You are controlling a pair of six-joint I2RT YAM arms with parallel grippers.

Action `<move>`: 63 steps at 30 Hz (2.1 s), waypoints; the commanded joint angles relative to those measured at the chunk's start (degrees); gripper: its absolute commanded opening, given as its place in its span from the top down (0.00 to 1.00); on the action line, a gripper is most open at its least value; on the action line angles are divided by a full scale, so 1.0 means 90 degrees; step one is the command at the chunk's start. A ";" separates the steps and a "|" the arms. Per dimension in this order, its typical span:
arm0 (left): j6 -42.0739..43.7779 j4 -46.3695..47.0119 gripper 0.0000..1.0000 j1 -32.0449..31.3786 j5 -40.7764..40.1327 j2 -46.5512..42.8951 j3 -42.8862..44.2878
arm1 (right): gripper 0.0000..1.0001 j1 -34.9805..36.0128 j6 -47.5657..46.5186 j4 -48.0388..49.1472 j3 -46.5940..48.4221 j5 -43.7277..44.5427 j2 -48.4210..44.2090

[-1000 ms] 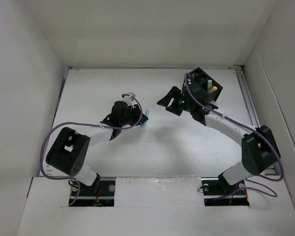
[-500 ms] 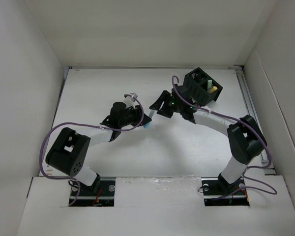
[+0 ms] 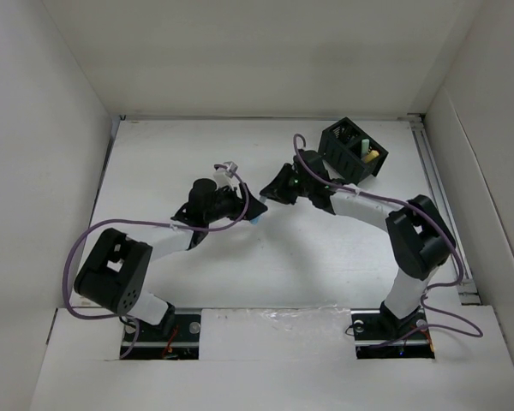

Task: Sort the stationery into containers
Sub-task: Place the pen in the storage box.

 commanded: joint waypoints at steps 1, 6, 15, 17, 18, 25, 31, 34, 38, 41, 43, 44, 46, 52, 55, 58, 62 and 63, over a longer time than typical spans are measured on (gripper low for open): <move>0.0013 0.0510 0.42 -0.0015 0.0210 -0.0444 -0.0136 | 1.00 0.0050 0.0006 0.0295 0.0122 0.0154 -0.0213; 0.0013 0.0510 0.14 -0.0015 0.0093 -0.0825 -0.0283 | 1.00 -0.0222 -0.0100 0.0295 0.0064 0.0282 -0.0485; 0.0081 0.0716 0.00 -0.0015 -0.0454 -0.2339 -0.0908 | 1.00 -0.1881 -0.0218 -0.0924 0.0366 0.2706 -0.1803; 0.0081 0.0716 0.00 -0.0015 -0.0513 -0.2407 -0.0908 | 1.00 -0.2087 -0.0160 -0.1247 0.0435 0.3626 -0.2106; 0.0081 0.0716 0.00 -0.0015 -0.0513 -0.2408 -0.0908 | 1.00 -0.2195 -0.0160 -0.1305 0.0493 0.4424 -0.2175; -0.0036 0.0570 0.00 -0.0015 -0.0308 -0.2408 -0.0908 | 1.00 -0.2821 -0.0374 -0.1296 0.1000 0.6023 -0.1844; -0.0104 0.0569 0.00 -0.0015 -0.0171 -0.2544 -0.0908 | 1.00 -0.2899 -0.0668 -0.2077 0.2162 0.6843 -0.0829; -0.0105 0.0569 0.00 -0.0015 -0.0093 -0.2544 -0.0908 | 1.00 -0.2899 -0.0726 -0.2195 0.2300 0.6844 -0.0565; -0.0105 0.0569 0.00 -0.0015 -0.0093 -0.2486 -0.0908 | 1.00 -0.2782 -0.0785 -0.2136 0.2242 0.7059 -0.0340; -0.0105 0.0569 0.00 -0.0015 -0.0093 -0.2486 -0.0908 | 1.00 -0.2782 -0.0785 -0.2205 0.2242 0.7195 -0.0261; -0.0105 0.0569 0.00 -0.0015 -0.0160 -0.2486 -0.0908 | 1.00 -0.2723 -0.0785 -0.2205 0.2242 0.7196 -0.0193; -0.0105 0.0511 0.00 -0.0015 -0.0161 -0.2486 -0.0908 | 1.00 -0.2655 -0.0785 -0.2205 0.2300 0.7254 -0.0116; -0.0105 0.0510 0.00 -0.0015 -0.0161 -0.2486 -0.0850 | 0.95 -0.2500 -0.0785 -0.2205 0.2300 0.7390 -0.0057; -0.0105 0.0452 0.00 -0.0015 -0.0161 -0.2417 -0.0850 | 0.76 -0.2187 -0.0785 -0.2340 0.2427 0.7537 0.0149; -0.0105 0.0452 0.00 -0.0015 -0.0220 -0.2417 -0.0850 | 0.51 -0.2030 -0.0785 -0.2341 0.2486 0.7606 0.0149; -0.0105 0.0452 0.00 -0.0015 -0.0288 -0.2417 -0.0850 | 0.41 -0.1961 -0.0785 -0.2565 0.2759 0.7537 0.0013; -0.0105 0.0452 0.00 -0.0015 -0.0356 -0.2535 -0.0850 | 0.27 -0.1767 -0.0785 -0.2634 0.2828 0.7412 -0.0485; -0.0105 0.0394 0.00 -0.0015 -0.0414 -0.2593 -0.0918 | 0.25 -0.1766 -0.0785 -0.2634 0.2828 0.7285 -0.0641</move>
